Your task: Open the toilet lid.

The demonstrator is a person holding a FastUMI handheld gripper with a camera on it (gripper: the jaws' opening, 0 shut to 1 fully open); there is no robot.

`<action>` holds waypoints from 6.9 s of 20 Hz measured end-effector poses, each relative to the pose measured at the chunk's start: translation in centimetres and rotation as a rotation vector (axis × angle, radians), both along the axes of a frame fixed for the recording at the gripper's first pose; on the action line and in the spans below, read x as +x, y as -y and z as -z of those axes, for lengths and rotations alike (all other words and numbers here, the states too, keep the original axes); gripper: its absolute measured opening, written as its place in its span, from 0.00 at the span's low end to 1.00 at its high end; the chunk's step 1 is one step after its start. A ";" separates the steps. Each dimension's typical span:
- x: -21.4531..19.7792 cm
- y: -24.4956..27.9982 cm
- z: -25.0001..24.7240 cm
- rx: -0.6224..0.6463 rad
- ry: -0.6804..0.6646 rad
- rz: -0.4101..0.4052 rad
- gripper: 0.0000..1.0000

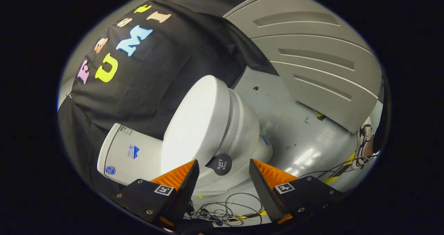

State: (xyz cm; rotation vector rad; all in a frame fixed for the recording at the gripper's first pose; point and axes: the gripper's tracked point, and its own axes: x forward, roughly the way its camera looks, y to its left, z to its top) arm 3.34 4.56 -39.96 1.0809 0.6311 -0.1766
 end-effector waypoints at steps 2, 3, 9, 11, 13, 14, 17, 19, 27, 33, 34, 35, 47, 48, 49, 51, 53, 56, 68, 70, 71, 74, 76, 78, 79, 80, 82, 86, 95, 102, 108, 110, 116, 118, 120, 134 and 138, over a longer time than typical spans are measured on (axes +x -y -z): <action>1.0 -0.8 0.6 0.046 0.014 0.004 0.86; 1.5 -1.2 1.0 0.025 0.022 0.004 0.85; 3.2 -1.4 2.2 0.107 0.036 0.053 0.60; 3.3 -2.0 3.1 0.135 0.044 0.077 0.45; 3.4 -1.5 2.9 0.205 0.075 0.113 0.35; 3.4 -1.6 3.1 0.237 0.082 0.120 0.30; 3.6 -2.0 2.3 0.277 0.128 0.122 0.21; 3.7 -1.9 2.1 0.280 0.146 0.119 0.08; 3.6 -2.1 2.0 0.157 0.110 0.080 0.00; 3.5 -1.8 1.1 0.122 0.095 0.089 0.00; 3.7 -2.0 0.8 0.103 0.091 0.083 0.00; 3.7 -2.0 0.4 0.075 0.088 0.077 0.00; 4.0 -2.6 -8.1 -0.133 0.068 0.058 0.00; 4.0 -3.2 -8.4 -0.155 0.066 0.051 0.00; 4.1 -3.4 -8.7 -0.184 0.062 0.040 0.00; 4.3 -3.5 -9.2 -0.226 0.050 0.022 0.00; 4.2 -3.5 -9.6 -0.237 0.041 0.022 0.00; 4.3 -4.0 -10.4 -0.265 0.038 0.008 0.00; 4.6 -5.5 -13.4 -0.483 0.013 -0.056 0.00; 4.7 -6.1 -14.4 -0.525 0.015 -0.064 0.00; 4.8 -6.3 -14.8 -0.540 0.014 -0.064 0.00; 5.0 -7.1 -16.0 -0.568 0.017 -0.056 0.00; 5.3 -7.8 -16.4 -0.629 0.003 -0.071 0.00; 5.4 -8.1 -17.1 -0.691 -0.008 -0.088 0.00; 5.4 -8.3 -17.7 -0.698 -0.003 -0.083 0.00; 5.5 -8.6 -18.1 -0.702 0.004 -0.078 0.00; 5.8 -9.5 -18.8 -0.723 0.010 -0.073 0.00; 6.2 -11.1 -20.4 -0.826 0.024 -0.095 0.00; 7.2 -14.9 -23.6 -0.967 0.049 -0.135 0.00; 8.3 -19.0 -25.6 -1.044 0.119 -0.171 0.00; 9.0 -22.0 -26.7 -1.082 0.149 -0.199 0.00; 9.2 -23.2 -27.1 -1.117 0.159 -0.224 0.00; 10.0 -26.7 -27.8 -1.202 0.193 -0.307 0.00; 10.2 -27.7 -28.0 -1.189 0.213 -0.323 0.00; 10.5 -28.6 -28.2 -1.177 0.236 -0.341 0.00; 11.2 -32.4 -28.8 -1.160 0.311 -0.400 0.00; 11.3 -32.7 -28.8 -1.098 0.316 -0.414 0.03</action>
